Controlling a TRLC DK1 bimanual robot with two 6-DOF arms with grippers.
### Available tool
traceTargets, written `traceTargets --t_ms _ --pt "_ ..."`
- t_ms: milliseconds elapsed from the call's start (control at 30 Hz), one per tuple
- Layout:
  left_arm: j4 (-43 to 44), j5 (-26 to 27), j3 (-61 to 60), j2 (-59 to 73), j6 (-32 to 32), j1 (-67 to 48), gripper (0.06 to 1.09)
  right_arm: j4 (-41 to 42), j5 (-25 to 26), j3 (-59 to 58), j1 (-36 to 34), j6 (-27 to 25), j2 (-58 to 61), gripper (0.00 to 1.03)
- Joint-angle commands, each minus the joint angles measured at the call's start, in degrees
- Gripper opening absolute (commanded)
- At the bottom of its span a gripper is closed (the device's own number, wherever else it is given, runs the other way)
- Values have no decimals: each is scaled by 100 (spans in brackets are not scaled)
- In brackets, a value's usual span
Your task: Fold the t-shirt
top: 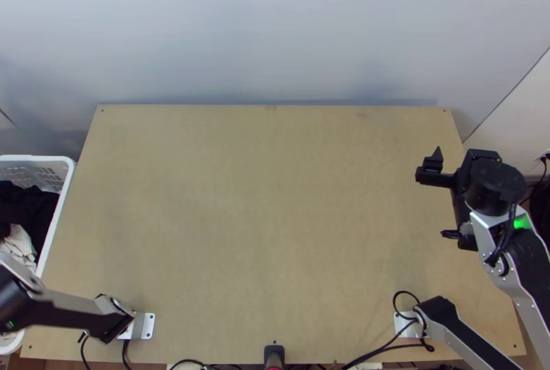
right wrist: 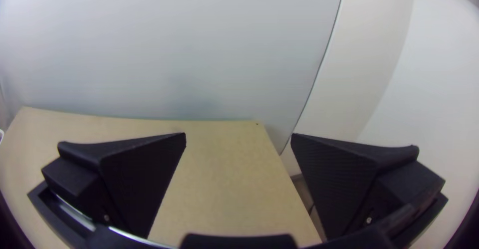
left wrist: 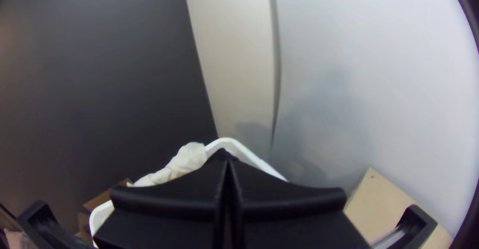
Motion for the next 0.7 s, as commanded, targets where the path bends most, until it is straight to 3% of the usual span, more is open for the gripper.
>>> traceTargets --t_ms 0,300,667 --pt "-535 115 135 -1481 -91 -1208 10 63 37 119 -3 -109 -107 98" --pt "-622 115 -129 -2545 -531 -3405 10 37 90 48 -12 -145 -221 98" --pt "-535 -88 -753 -2791 -1445 -6341 10 -25 108 -75 5 -145 -336 98"
